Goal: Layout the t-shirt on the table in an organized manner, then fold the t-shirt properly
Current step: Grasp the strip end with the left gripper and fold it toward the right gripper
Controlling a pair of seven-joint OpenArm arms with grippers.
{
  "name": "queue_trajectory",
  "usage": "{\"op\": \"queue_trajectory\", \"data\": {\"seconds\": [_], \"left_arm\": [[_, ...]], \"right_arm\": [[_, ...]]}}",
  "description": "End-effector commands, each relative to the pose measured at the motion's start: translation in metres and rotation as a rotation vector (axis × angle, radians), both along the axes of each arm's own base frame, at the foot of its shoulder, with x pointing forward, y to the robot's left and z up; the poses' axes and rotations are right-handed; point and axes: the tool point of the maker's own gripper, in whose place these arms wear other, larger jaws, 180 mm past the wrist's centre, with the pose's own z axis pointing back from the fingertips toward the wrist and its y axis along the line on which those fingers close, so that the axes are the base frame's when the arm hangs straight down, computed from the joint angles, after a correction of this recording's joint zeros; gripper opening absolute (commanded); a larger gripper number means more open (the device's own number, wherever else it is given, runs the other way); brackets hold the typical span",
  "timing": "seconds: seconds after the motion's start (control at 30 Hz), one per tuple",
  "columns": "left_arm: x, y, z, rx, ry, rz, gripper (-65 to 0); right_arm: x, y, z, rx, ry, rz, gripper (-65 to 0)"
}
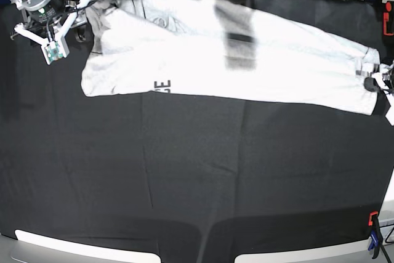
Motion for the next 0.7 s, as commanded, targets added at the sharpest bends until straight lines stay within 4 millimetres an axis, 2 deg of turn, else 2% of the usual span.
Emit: {"op": "queue_trajectory", "data": {"seconds": [0.0,0.13,0.23,0.33,0.5,0.67], "left_arm": [[0.008,0.004,0.019,0.025,-0.031,-0.024,-65.0],[0.002,-0.026,0.044,0.073,-0.064,-0.148,-65.0],[-0.002,-0.065,0.069,0.067,-0.161,-0.244,-65.0],[-0.017,-0.108,0.084,0.039,-0.241,-0.342,-65.0],[-0.040,-0.177,0.095,-0.201,-0.356,-0.333,-65.0],[-0.041,-0.209,0.094,-0.341,-0.389,-0.255,-65.0]], "right_arm": [[0.006,0.002,0.010,-0.007,-0.038,0.019,-37.2],[0.006,0.002,0.010,-0.007,-0.039,0.020,-37.2],[0.006,0.002,0.010,-0.007,-0.038,0.019,-37.2],[0.006,0.002,0.010,-0.007,-0.038,0.020,-37.2],[0.006,0.002,0.010,-0.006,-0.039,0.019,-37.2],[0.006,0.002,0.010,-0.008,-0.038,0.019,-37.2]]}}
